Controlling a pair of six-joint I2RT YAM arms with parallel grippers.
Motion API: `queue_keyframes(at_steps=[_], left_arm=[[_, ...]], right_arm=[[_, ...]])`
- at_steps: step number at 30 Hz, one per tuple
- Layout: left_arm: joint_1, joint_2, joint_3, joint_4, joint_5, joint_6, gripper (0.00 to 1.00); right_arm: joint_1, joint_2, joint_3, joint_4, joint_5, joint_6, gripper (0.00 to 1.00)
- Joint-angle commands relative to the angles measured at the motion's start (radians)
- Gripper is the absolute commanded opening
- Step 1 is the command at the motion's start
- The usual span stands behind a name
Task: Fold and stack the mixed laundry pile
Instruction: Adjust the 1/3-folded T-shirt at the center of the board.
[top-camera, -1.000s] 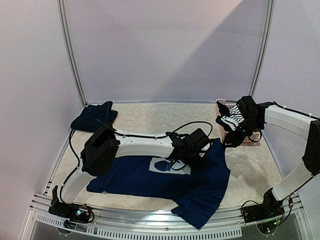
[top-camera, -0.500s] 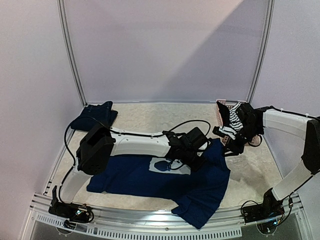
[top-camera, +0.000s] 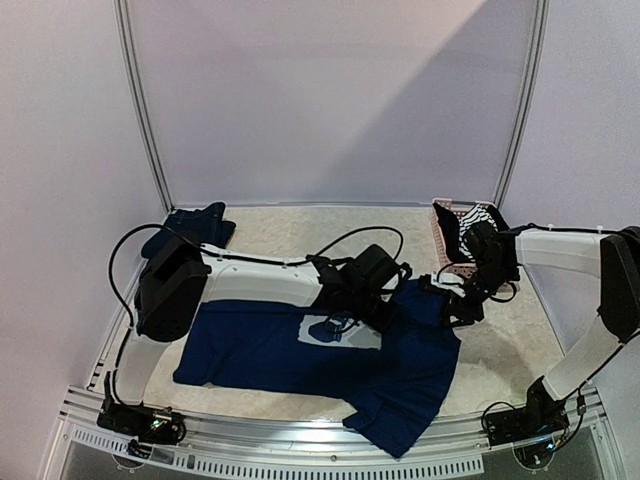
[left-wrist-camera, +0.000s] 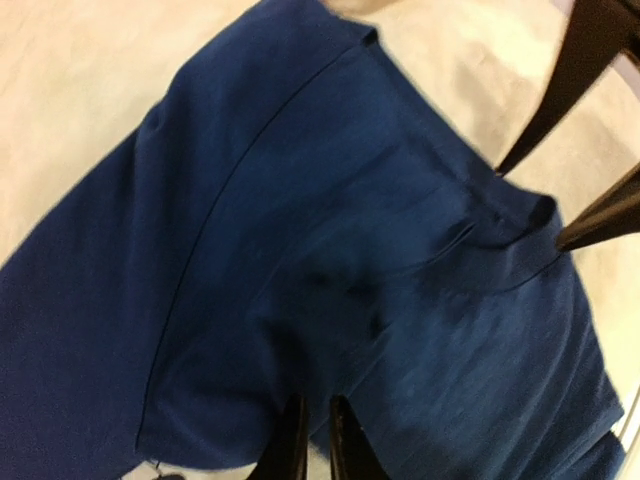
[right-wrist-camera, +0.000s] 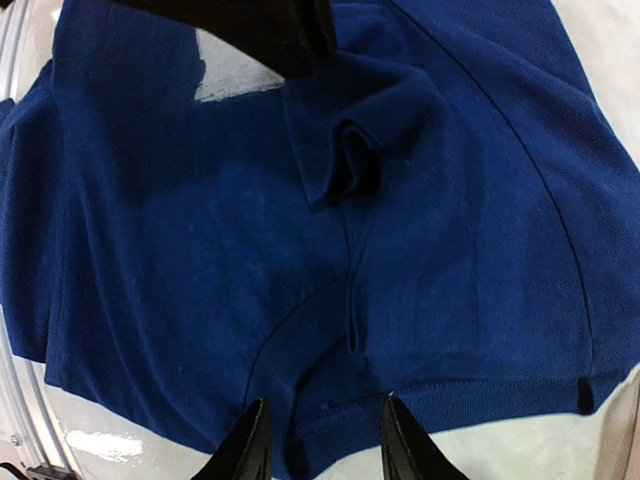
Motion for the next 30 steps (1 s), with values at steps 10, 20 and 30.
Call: queue_keyframes(at_steps=[10,20,30], left_arm=[[0.051,-0.17,-0.186,0.1,-0.015,-0.094,0.13],[0.051,-0.178,-0.197,0.11,-0.01,-0.08,0.13],[0.021,-0.184,-0.242,0.167,0.026,0.058,0.17]], right_arm=[[0.094,0.069,-0.028,0.148,0.113,-0.021,0.39],[0.094,0.092,0.023,0.184,0.114,0.065,0.09],[0.038,0.18,0.172,0.132,0.067,0.162,0.0]])
